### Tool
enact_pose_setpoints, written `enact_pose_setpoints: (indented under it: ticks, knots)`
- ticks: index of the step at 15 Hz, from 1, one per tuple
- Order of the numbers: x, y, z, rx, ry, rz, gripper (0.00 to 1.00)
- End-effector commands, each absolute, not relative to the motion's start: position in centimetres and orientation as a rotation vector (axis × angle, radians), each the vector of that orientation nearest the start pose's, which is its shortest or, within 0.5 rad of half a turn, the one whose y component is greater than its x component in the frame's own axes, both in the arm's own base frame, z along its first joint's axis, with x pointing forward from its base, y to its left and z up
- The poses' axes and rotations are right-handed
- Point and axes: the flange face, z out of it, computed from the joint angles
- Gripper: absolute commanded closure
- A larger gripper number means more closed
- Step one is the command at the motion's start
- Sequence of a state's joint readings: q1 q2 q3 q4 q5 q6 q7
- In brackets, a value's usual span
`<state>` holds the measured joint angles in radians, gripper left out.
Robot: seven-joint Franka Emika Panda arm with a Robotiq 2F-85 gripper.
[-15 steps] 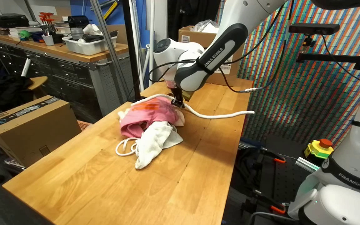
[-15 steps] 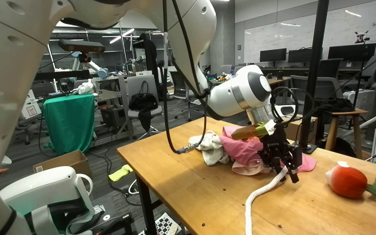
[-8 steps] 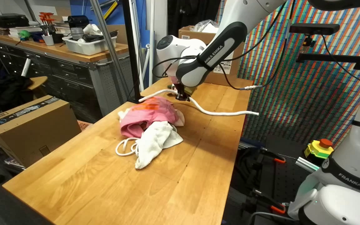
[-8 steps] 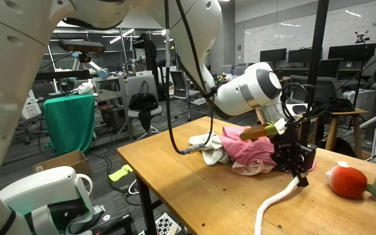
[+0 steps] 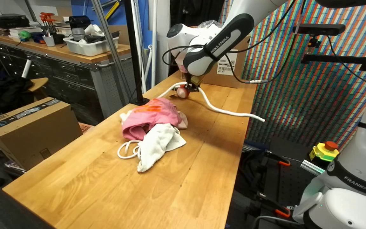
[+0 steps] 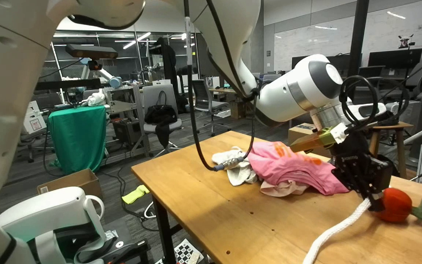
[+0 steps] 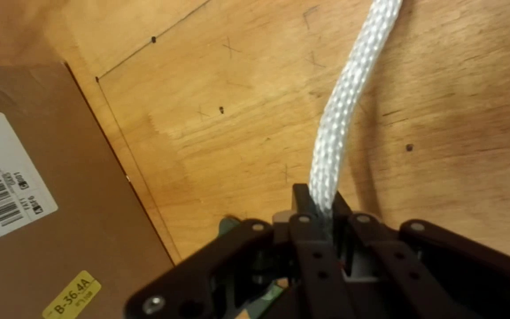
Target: Put all the items on the table separately
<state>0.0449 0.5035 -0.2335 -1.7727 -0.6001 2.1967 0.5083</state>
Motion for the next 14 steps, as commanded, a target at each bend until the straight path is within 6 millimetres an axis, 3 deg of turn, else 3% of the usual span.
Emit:
enact_pose_setpoints:
  ticks: [1, 10, 14]
  knots:
    - [63.8, -14.4, 32.0, 2.511, -0.505, 0.067, 0.92]
    - [62.8, -19.0, 41.5, 2.441, -0.833, 0.279, 0.92]
    - [62.4, -21.9, 43.5, 2.375, -0.957, 0.329, 0.92]
